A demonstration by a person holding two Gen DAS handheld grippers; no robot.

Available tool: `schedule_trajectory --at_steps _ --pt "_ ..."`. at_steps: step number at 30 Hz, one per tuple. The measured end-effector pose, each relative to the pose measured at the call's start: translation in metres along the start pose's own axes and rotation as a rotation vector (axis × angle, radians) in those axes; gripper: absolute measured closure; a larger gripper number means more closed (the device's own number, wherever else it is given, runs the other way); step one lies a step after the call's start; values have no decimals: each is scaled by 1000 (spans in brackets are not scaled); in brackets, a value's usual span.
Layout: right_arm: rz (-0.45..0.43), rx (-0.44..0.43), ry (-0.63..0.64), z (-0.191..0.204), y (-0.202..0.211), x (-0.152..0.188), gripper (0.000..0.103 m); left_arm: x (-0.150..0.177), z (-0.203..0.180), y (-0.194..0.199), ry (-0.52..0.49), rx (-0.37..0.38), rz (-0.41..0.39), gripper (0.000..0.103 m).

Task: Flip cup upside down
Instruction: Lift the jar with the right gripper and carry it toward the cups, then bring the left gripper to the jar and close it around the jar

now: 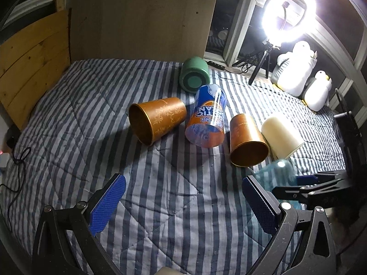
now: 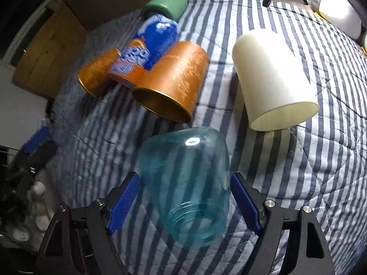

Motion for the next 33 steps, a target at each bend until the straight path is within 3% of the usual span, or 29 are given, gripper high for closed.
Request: schedule_trajectory --at_steps 11,25,33 --pt "-98 -9 25 0 42 -1 24 6 -30 -1 -2 54 40 0" --pt "-242 90 -37 -47 109 30 24 23 -97 -15 58 94 176 1" --pt "-301 143 -4 -56 137 45 24 32 -120 -22 117 67 202 1"
Point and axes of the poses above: each gripper's, at about its wrist camera, not at the fingertips, and y roughly against the way its jaws point, z to its left, x to its underside, the point moved 7 cm from there along -y, roughly the way its jaws point, and after that the axes turned 12 degrees about -x, right-handed, at the moved point
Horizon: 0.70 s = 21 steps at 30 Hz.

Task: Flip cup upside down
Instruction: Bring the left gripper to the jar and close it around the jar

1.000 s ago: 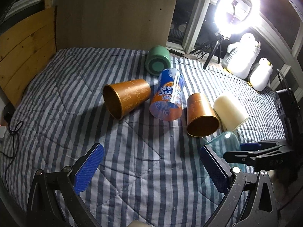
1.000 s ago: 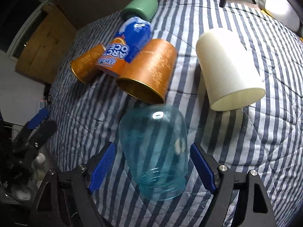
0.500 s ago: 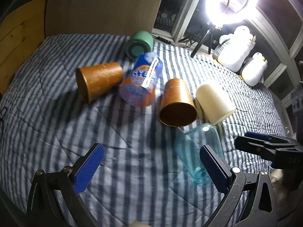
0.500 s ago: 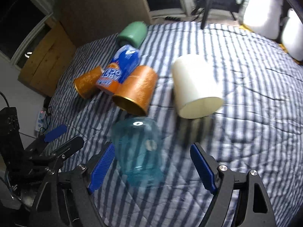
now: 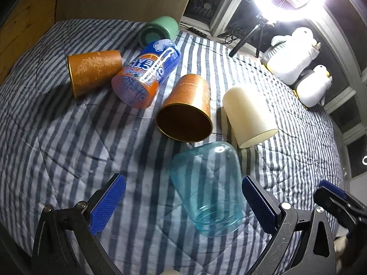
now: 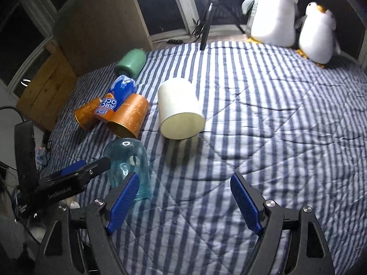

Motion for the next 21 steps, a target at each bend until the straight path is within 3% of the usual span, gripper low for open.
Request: schedule_trajectory --at_steps 8,15,21 --pt "-23 6 16 -11 18 8 24 5 -15 -8 14 -49 -12 1" --pt "-17 5 15 -20 22 16 24 1 -21 -26 19 -101 22 1" --pt "-1 8 19 -26 19 20 24 -4 -25 -42 35 -94 63 1"
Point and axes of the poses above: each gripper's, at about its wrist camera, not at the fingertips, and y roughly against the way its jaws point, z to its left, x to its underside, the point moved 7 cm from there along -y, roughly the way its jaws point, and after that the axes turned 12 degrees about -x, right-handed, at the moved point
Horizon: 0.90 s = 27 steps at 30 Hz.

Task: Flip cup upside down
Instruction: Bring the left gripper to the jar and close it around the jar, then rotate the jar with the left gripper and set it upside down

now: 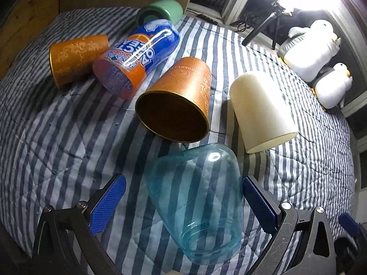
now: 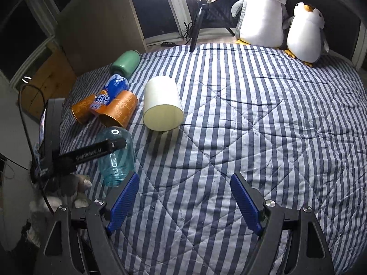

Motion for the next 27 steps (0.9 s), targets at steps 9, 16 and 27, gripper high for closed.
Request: schedule_trajectory --at_steps 9,16,27 --pt "-5 -3 -30 -11 -1 2 24 -1 -10 -11 -8 14 25 16" --pt "-9 -3 -48 -13 -4 2 24 1 -10 -8 -27 40 -14 16" --pt "-48 8 -87 -18 -17 11 24 6 12 21 -22 104 -301 16"
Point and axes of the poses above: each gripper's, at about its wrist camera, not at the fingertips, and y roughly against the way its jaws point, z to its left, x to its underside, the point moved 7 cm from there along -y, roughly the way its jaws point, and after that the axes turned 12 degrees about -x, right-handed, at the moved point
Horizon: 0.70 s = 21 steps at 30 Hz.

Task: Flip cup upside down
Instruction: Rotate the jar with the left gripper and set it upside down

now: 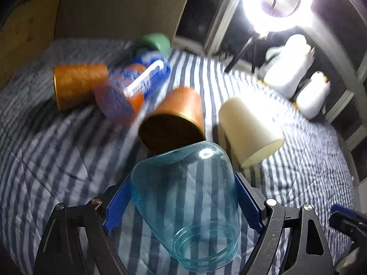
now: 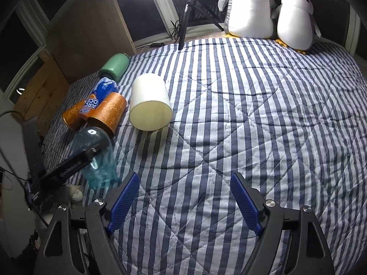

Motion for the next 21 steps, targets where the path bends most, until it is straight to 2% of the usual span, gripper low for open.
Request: schedule_trajectory --at_steps 1,5,8,16,19,21 --pt "0 -3 -15 -1 -3 3 24 -2 0 3 -1 3 -28 16" --pt "13 -13 -46 -2 -17 12 24 -14 -5 25 -51 -14 -246 17" --pt "9 -6 -40 1 -23 14 24 -15 -13 25 -99 -36 -323 17" --pt "-25 -6 -52 2 -25 5 24 -7 -36 22 -229 -38 -317 17" --pt "-39 7 -43 2 -22 -1 24 6 -48 16 -307 -14 -252 19" --pt "-44 10 -37 2 -22 -5 24 13 -52 11 -346 -21 -237 19"
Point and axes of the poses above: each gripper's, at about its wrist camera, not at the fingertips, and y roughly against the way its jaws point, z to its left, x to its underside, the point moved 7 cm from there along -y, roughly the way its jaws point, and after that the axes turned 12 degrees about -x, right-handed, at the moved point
